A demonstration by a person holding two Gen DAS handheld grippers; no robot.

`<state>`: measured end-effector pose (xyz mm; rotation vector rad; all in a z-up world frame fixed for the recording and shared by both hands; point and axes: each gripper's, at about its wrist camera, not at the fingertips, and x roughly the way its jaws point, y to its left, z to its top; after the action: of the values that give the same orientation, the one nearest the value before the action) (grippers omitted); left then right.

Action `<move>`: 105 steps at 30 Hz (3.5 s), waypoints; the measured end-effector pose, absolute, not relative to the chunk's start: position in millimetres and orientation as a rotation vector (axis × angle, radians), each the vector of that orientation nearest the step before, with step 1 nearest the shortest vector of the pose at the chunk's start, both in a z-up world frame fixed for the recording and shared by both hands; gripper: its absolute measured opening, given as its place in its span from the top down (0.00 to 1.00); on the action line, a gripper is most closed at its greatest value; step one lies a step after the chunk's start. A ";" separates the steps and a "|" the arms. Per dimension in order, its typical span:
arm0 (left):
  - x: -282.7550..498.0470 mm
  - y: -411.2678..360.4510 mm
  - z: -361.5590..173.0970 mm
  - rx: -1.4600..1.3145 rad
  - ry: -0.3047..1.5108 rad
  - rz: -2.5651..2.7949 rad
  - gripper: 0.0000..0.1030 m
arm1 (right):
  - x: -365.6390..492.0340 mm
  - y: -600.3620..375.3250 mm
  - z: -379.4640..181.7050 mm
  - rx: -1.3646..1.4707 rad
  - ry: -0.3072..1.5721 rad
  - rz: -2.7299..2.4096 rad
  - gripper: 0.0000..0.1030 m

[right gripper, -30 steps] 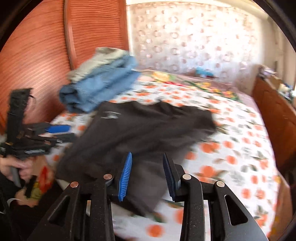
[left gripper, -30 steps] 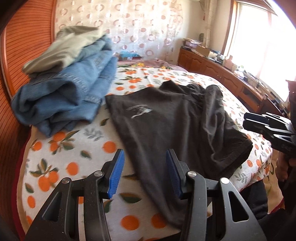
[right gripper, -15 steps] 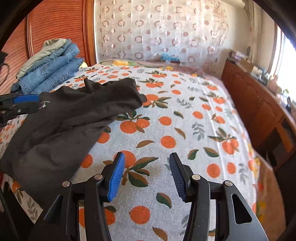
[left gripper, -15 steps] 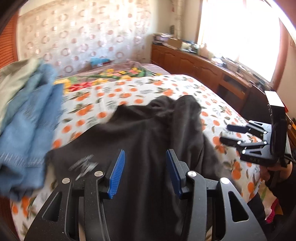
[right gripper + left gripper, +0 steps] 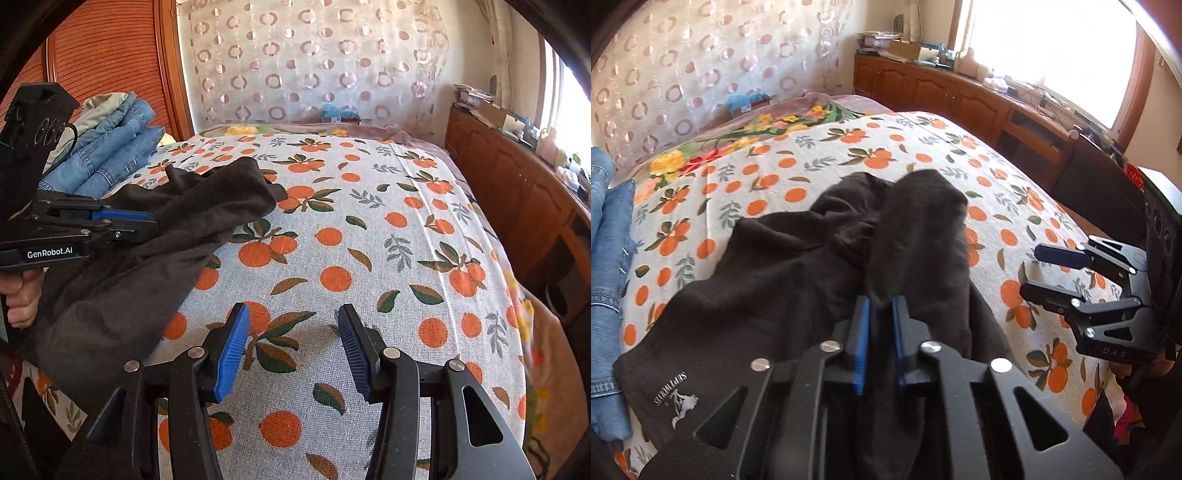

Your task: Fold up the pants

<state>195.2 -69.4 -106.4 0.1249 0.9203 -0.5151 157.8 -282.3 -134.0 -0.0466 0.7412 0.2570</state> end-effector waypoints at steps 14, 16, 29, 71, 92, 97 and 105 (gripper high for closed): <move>137.8 5.6 -30.0 0.064 0.678 -0.359 0.97 | 158.1 -282.8 -133.9 -0.042 0.756 0.248 0.50; 140.2 21.4 -27.9 0.072 0.670 -0.298 0.97 | 158.2 -282.7 -134.0 -0.044 0.756 0.248 0.50; 132.2 60.6 -81.9 0.032 0.800 -0.209 0.75 | 157.5 -281.7 -133.9 -0.057 0.758 0.246 0.49; 50.2 40.4 -123.0 -0.129 0.857 -0.343 0.73 | 72.3 -203.5 -118.1 -0.162 0.750 0.511 0.49; 0.9 55.7 -104.9 -0.072 0.860 -0.292 0.93 | 71.8 -221.6 -105.6 -0.111 0.726 0.486 0.49; 3.4 55.9 -104.6 -0.080 0.856 -0.282 0.90 | 79.4 -218.4 -98.3 -0.127 0.709 0.476 0.49; 30.8 58.8 -97.2 -0.066 0.841 -0.289 0.55 | 107.6 -191.4 -101.8 -0.157 0.683 0.493 0.49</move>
<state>30.8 58.8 -97.2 -0.0662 0.8414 -0.2892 107.6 -191.4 -101.8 -0.1570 0.6826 0.4927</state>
